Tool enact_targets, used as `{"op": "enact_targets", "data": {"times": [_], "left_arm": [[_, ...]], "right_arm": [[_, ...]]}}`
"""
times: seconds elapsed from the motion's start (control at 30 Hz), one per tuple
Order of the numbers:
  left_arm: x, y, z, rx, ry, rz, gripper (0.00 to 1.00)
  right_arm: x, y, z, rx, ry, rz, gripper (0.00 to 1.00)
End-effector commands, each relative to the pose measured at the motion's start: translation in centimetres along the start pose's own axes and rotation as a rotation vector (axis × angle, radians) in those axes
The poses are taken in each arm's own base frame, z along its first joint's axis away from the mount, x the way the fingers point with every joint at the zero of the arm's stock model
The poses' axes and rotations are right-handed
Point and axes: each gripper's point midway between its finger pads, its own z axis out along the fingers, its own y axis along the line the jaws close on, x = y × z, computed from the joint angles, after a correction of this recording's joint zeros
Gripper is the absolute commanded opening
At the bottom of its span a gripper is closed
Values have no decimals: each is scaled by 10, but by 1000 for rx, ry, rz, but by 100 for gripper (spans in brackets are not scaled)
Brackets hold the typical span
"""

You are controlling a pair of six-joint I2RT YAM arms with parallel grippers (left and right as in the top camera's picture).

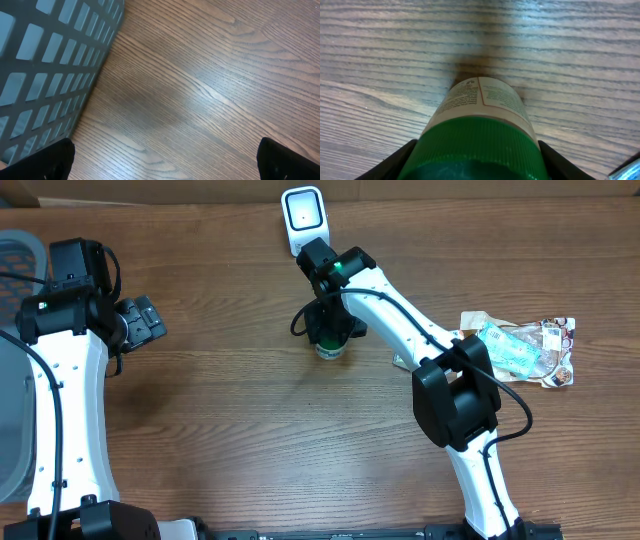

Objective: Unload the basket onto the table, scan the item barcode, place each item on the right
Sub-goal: 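Tilt the jar sideways, turning its label toward the scanner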

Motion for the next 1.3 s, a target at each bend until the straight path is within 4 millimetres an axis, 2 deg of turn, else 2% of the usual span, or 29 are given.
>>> {"op": "enact_targets", "data": {"times": [0.0, 0.07, 0.17, 0.3, 0.33, 0.47, 0.67, 0.93, 1.07, 1.27], "left_arm": [[-1, -2, -1, 7, -4, 19, 100], [-1, -1, -1, 7, -4, 19, 100], [-1, -1, -1, 7, -4, 19, 100], [-1, -1, -1, 7, -4, 19, 99], [-1, -1, -1, 7, -4, 19, 99], [-1, -1, -1, 7, -4, 19, 99], [-1, -2, -1, 7, -4, 20, 99], [-1, -1, -1, 7, -4, 19, 99], [-1, -1, -1, 7, -4, 19, 100], [-1, -1, -1, 7, -4, 19, 99]], "right_arm": [[-8, 0, -22, -17, -25, 4, 58], [-10, 4, -33, -38, -29, -14, 59], [-10, 26, -52, -164, -29, -145, 60], [0, 76, -94, -479, -57, -452, 63], [8, 90, -114, -605, -80, -577, 63], [22, 103, -151, -817, -141, -754, 63], [24, 91, -192, -1032, -245, -811, 63], [8, 51, -252, -1223, -358, -645, 63], [7, 39, -268, -1226, -403, -637, 63], [14, 39, -283, -1219, -434, -661, 64]]}}
